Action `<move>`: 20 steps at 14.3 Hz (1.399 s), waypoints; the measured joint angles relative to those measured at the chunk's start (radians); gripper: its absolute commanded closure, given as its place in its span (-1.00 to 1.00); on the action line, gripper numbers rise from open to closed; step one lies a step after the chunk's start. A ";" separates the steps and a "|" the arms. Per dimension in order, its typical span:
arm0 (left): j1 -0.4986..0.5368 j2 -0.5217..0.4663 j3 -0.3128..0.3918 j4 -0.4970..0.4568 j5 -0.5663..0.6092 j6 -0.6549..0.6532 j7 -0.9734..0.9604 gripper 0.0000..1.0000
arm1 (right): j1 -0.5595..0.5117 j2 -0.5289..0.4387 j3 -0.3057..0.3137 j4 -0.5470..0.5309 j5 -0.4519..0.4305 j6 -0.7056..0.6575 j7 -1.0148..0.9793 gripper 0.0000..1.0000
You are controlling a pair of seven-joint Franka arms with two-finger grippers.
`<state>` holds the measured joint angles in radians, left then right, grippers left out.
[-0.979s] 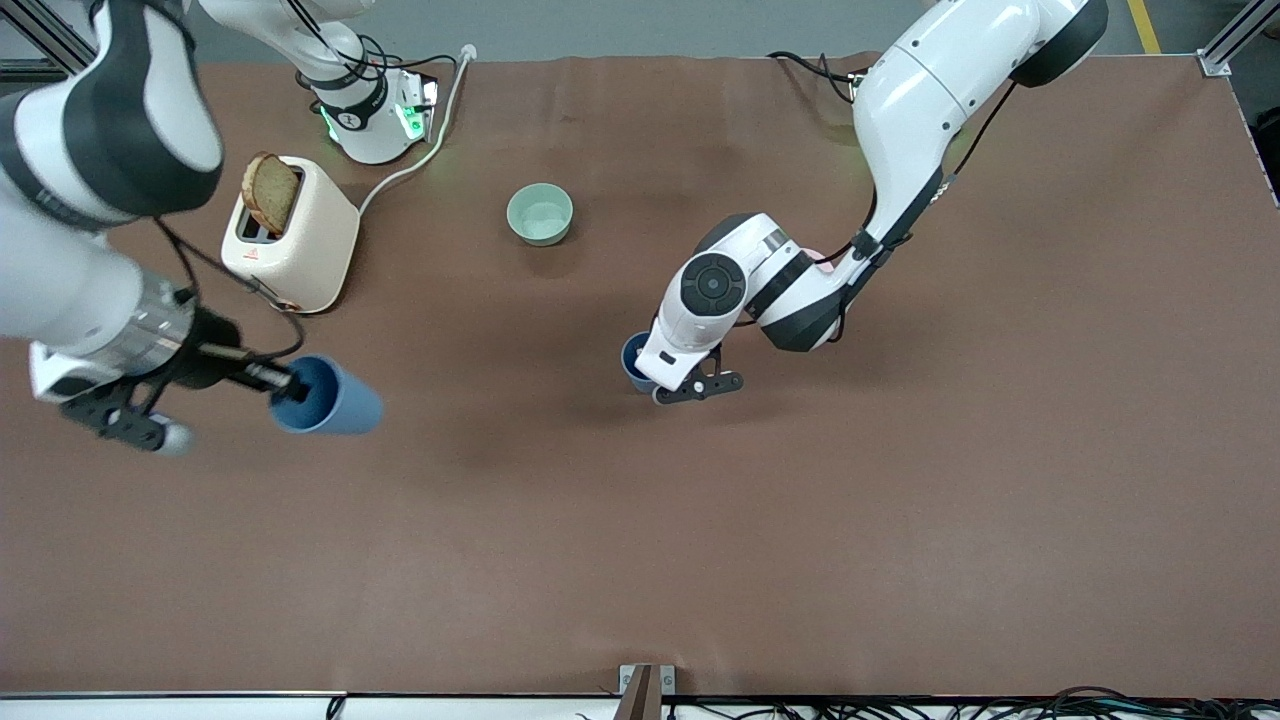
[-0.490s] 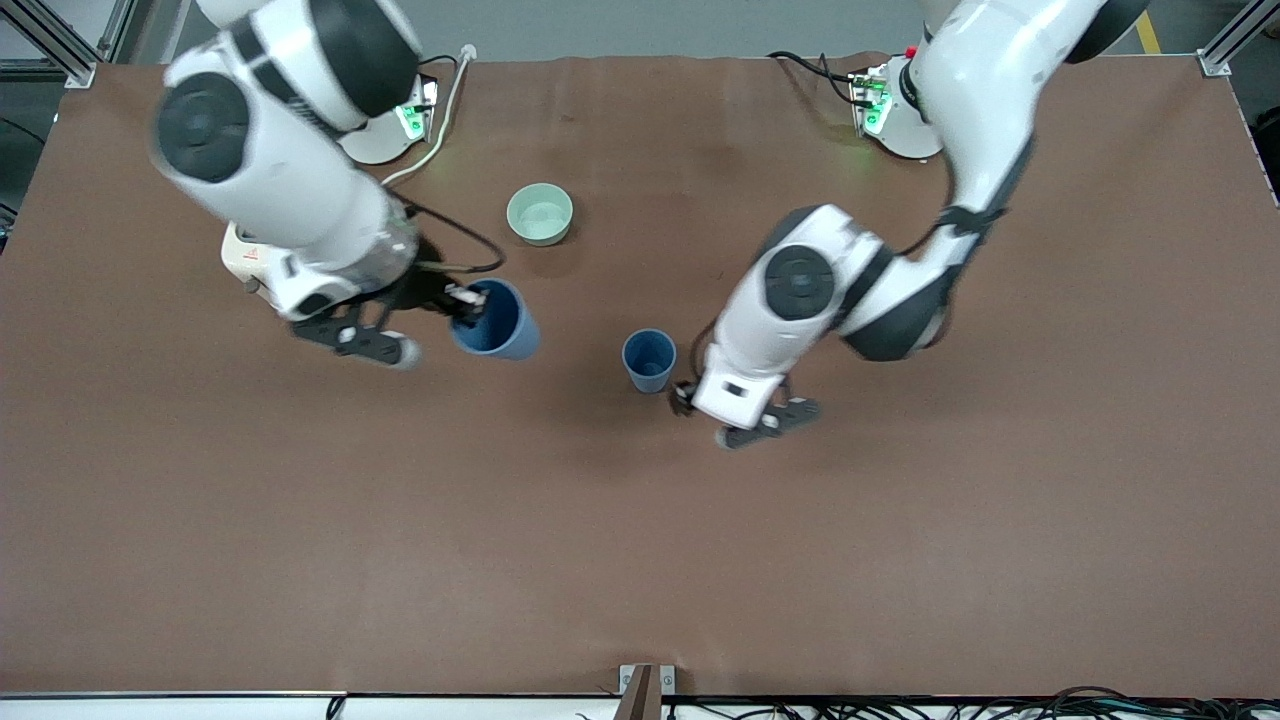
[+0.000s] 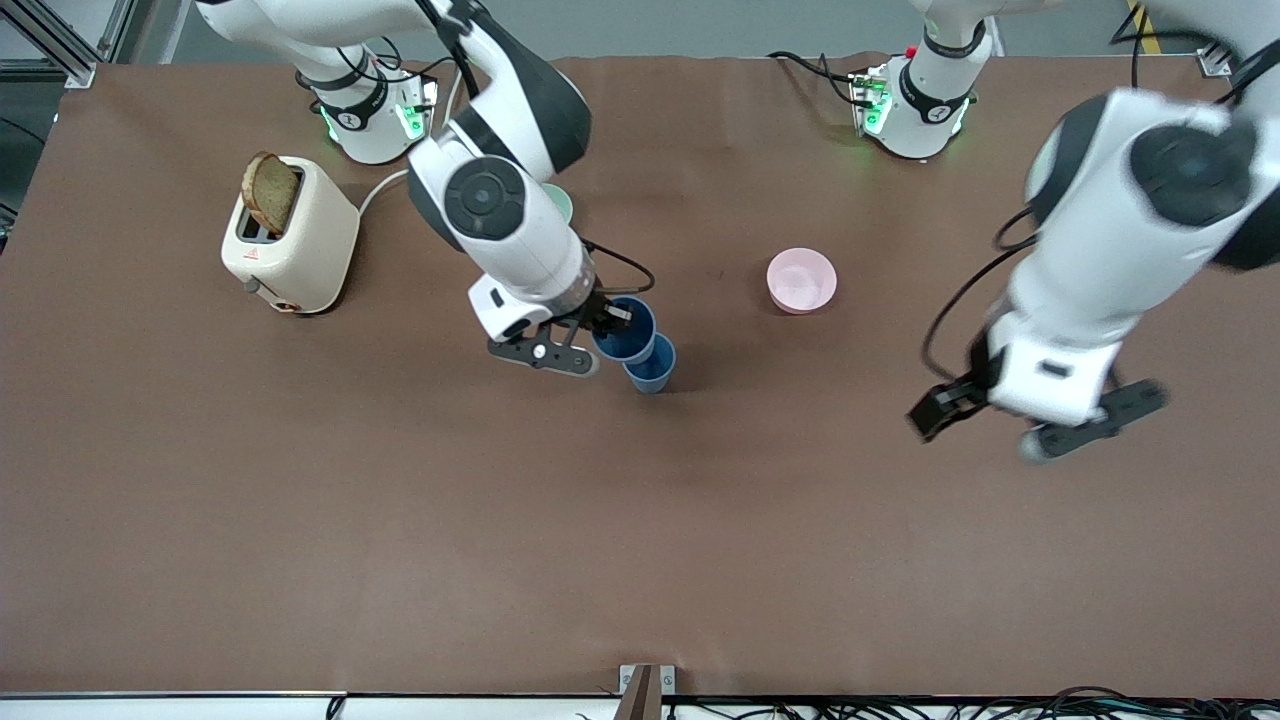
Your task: Stack blue cups with both arms
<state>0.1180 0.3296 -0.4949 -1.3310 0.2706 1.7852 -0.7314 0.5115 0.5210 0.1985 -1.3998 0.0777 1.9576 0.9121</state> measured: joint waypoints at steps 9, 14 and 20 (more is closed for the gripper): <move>0.177 -0.227 0.070 -0.011 -0.147 -0.247 0.480 -1.00 | 0.025 0.066 -0.002 -0.001 -0.039 0.041 0.001 0.97; 0.000 -0.311 0.366 -0.058 -0.284 -0.323 0.695 -1.00 | 0.040 0.069 -0.001 -0.016 -0.039 0.039 0.001 0.96; -0.121 -0.404 0.421 -0.220 -0.281 -0.293 0.715 -1.00 | 0.045 0.081 -0.003 -0.021 -0.040 0.045 0.000 0.95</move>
<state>-0.0031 -0.0743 -0.0737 -1.5514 -0.0104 1.4927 -0.0164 0.5567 0.6023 0.1955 -1.4210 0.0378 2.0025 0.9125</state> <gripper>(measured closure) 0.000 0.965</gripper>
